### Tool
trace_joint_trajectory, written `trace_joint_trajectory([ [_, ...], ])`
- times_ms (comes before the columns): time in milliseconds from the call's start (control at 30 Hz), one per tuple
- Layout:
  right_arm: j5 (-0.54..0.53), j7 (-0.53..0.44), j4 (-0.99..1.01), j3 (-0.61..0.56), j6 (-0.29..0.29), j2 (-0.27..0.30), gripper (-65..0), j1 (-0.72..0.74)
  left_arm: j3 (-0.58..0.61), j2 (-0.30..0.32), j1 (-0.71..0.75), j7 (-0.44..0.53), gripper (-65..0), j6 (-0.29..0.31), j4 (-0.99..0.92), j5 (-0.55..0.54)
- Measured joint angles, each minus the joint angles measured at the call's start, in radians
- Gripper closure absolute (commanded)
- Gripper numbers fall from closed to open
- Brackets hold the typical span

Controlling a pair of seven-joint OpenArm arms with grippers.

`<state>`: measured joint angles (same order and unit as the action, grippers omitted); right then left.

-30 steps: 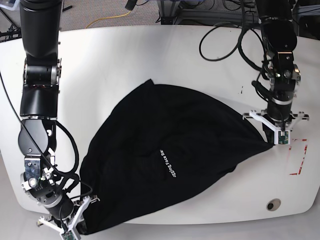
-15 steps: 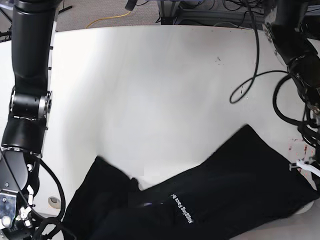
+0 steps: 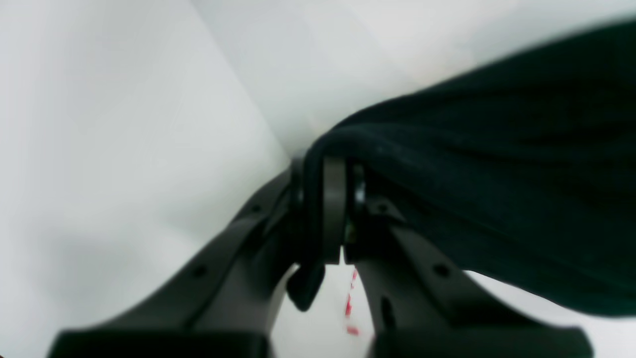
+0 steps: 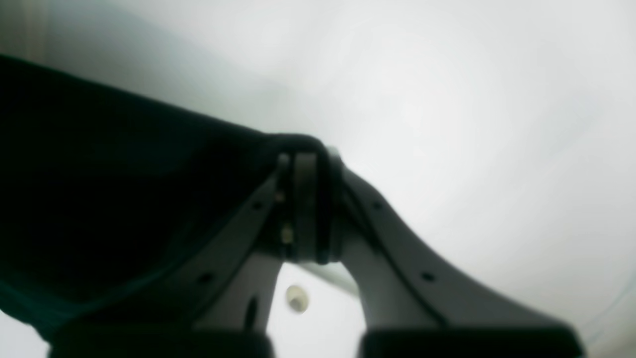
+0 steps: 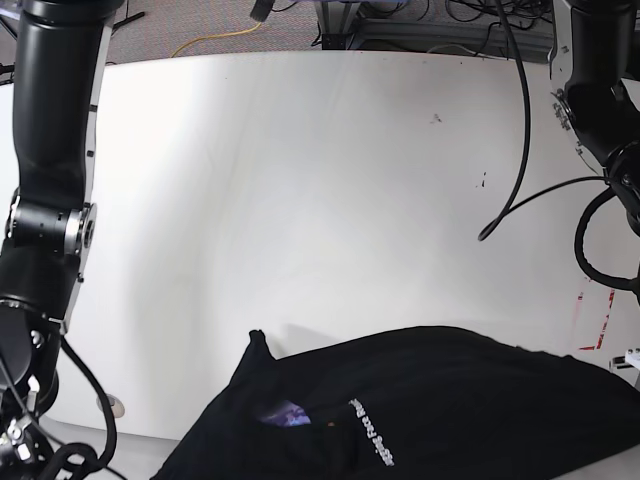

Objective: Fold the T-shirt properly
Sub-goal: 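Lift the shirt with both grippers and shake it out, then lay the shirt flat, dragging both grippers back across the table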

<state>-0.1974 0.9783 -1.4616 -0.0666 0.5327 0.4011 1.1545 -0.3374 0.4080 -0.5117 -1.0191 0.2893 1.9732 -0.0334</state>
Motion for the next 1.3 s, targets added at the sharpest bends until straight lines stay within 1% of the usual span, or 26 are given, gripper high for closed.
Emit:
trace_joint_trajectory([
  [100,-0.005,0.03,-0.079,0.071,0.01,-0.003,0.0,-0.13,-0.003,-0.008,0.086,-0.006,0.0,0.0,0.002,0.0],
  [167,0.005,0.065,-0.132,0.11,0.041,-0.001,0.0,-0.235,-0.011,-0.028,0.148,-0.008,0.0,0.001,0.001,0.0],
  [200,0.014,0.075,-0.158,0.126,0.045,-0.002,0.0,-0.278,-0.017,-0.036,0.174,0.0,0.0,0.003,0.001,-0.004],
  [267,0.005,0.076,-0.21,0.159,0.046,-0.003,0.0,-0.384,-0.038,-0.061,0.247,0.065,0.0,0.003,0.002,-0.008],
  [333,0.009,0.076,-0.264,0.186,0.044,-0.008,0.0,-0.479,-0.055,-0.078,0.319,0.099,0.0,0.001,0.005,-0.008],
  [400,0.005,0.079,-0.316,0.212,0.048,-0.014,0.0,-0.594,-0.062,-0.092,0.393,0.084,0.0,0.005,0.0,0.005],
  [467,-0.002,0.068,-0.367,0.235,0.045,-0.022,0.0,-0.669,-0.07,-0.098,0.429,0.085,0.0,0.009,-0.002,0.0],
  [500,-0.003,0.066,-0.383,0.253,0.047,-0.033,0.0,-0.708,-0.079,-0.104,0.447,0.087,0.0,0.024,-0.002,-0.002],
  [567,0.0,0.075,-0.403,0.297,0.049,-0.064,0.0,-0.789,-0.112,-0.13,0.478,0.097,0.0,0.079,0.0,-0.002],
  [600,0.009,0.076,-0.41,0.312,0.052,-0.077,0.0,-0.818,-0.129,-0.142,0.491,0.097,0.0,0.111,0.0,-0.002],
  [667,0.009,0.078,-0.428,0.338,0.058,-0.098,0.0,-0.882,-0.157,-0.167,0.525,0.096,0.0,0.151,0.0,0.001],
  [700,0.007,0.077,-0.437,0.346,0.072,-0.106,0.0,-0.904,-0.167,-0.17,0.541,0.095,0.0,0.162,-0.001,0.002],
  [733,0.009,0.074,-0.444,0.354,0.072,-0.119,0.0,-0.924,-0.172,-0.172,0.56,0.096,0.0,0.173,-0.001,0.005],
  [967,0.01,0.073,-0.484,0.419,0.101,-0.192,0.0,-1.078,-0.177,-0.178,0.676,0.101,0.0,0.215,-0.002,0.008],
  [1100,0.01,0.084,-0.489,0.435,0.136,-0.226,0.0,-1.17,-0.18,-0.18,0.74,0.103,0.0,0.243,-0.003,0.008],
  [1133,0.009,0.096,-0.49,0.444,0.15,-0.233,0.0,-1.186,-0.191,-0.18,0.756,0.114,0.0,0.249,-0.003,0.008],
  [1167,0.008,0.11,-0.491,0.459,0.169,-0.245,0.0,-1.205,-0.211,-0.182,0.777,0.151,0.0,0.259,-0.003,0.004],
  [1267,0.01,0.161,-0.516,0.506,0.167,-0.277,0.0,-1.253,-0.257,-0.178,0.835,0.224,0.0,0.266,-0.004,0.011],
  [1300,0.013,0.176,-0.52,0.515,0.167,-0.281,0.0,-1.27,-0.259,-0.175,0.856,0.232,0.0,0.269,-0.005,0.019],
])
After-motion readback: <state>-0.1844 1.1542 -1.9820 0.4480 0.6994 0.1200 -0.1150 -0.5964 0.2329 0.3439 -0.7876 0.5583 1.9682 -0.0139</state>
